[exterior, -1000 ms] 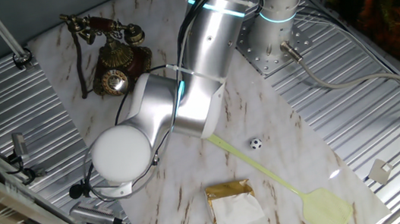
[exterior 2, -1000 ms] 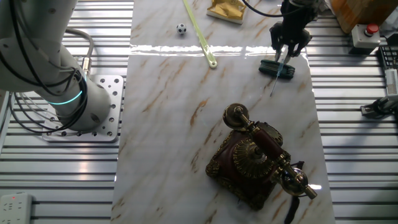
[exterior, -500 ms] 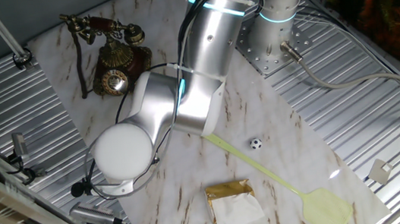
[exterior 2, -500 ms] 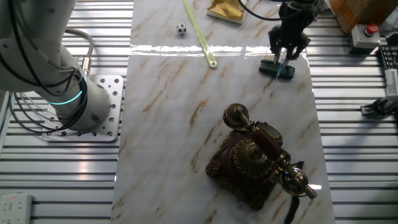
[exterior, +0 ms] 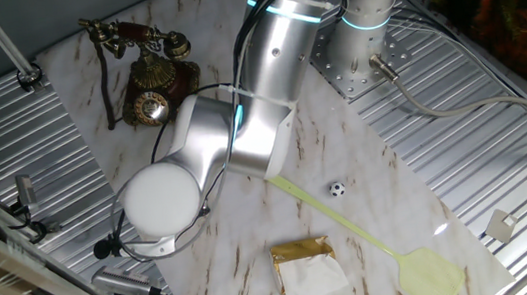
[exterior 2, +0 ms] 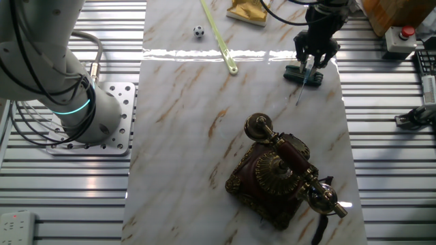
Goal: Dial a number on an old rotary phone
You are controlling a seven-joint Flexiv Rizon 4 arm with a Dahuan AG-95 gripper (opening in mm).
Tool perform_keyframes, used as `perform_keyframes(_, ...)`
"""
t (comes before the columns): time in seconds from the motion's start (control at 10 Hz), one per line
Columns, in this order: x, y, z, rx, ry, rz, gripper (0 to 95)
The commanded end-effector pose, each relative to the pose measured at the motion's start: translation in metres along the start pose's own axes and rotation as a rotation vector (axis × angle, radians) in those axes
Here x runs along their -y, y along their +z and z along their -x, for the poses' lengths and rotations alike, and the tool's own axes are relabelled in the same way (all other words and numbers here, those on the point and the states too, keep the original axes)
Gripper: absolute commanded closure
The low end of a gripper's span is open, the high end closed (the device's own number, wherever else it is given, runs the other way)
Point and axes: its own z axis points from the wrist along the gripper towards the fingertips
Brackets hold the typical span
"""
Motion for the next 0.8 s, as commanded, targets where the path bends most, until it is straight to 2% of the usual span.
perform_keyframes(0.1, -0.0005, 0.0012, 0.0003, -0.001, 0.001, -0.002, 76.0)
perform_keyframes(0.8, -0.0004, 0.0045, -0.0002, 0.001, 0.0, -0.005, 76.0)
